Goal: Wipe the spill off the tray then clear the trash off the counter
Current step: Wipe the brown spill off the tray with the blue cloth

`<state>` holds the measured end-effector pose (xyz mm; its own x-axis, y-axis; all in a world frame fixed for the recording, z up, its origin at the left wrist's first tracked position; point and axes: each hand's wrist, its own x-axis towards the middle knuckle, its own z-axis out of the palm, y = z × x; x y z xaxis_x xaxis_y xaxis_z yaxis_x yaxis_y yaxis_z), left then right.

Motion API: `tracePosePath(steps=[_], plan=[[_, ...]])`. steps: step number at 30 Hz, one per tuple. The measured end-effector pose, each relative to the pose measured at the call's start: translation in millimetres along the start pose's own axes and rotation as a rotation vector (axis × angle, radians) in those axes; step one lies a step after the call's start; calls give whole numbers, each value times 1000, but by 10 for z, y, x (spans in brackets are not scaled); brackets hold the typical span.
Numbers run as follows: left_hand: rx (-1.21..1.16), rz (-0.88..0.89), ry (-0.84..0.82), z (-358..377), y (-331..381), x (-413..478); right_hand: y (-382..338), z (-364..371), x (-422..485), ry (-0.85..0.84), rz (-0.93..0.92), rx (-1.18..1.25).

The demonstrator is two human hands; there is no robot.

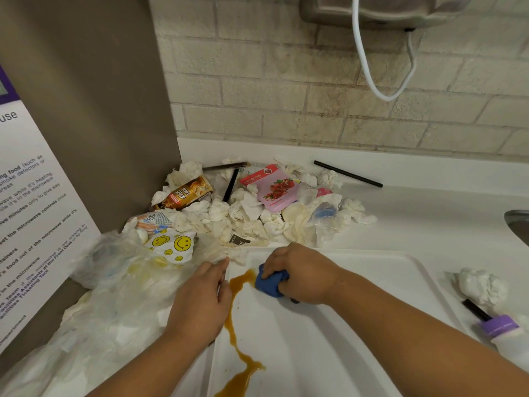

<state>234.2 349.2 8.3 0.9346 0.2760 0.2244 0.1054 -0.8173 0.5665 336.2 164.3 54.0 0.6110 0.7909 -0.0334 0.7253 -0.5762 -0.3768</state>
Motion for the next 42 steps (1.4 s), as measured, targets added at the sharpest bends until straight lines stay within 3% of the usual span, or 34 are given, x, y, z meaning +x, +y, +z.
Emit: tracePosePath(steps=[4, 7, 10, 14, 19, 23, 28, 32, 36, 42], plan=[[-1, -2, 6, -3, 3, -4, -109, 109, 86, 95, 44, -70], [-9, -3, 7, -1, 1, -3, -152, 212, 90, 26, -34, -106], [-13, 1, 8, -4, -3, -12, -138, 39, 65, -42, 8, 11], [-12, -1, 9, 3, -3, -6, -141, 33, 89, 37, 49, -46], [-12, -3, 9, 6, -1, -3, -215, 96, 80, -65, -15, -117], [-5, -7, 6, 8, -5, -4, -213, 37, 127, 28, 74, -149], [-12, -11, 2, 3, -4, -6, -301, 121, 133, -71, 62, -208], [0, -9, 0, 1, -4, -6, -299, 22, 162, -34, 95, -176], [6, -14, -7, 4, -18, -2, -433, 87, 136, -71, -14, -184], [9, -14, -17, -3, -6, 1, -432, 182, 225, -66, 54, -225]])
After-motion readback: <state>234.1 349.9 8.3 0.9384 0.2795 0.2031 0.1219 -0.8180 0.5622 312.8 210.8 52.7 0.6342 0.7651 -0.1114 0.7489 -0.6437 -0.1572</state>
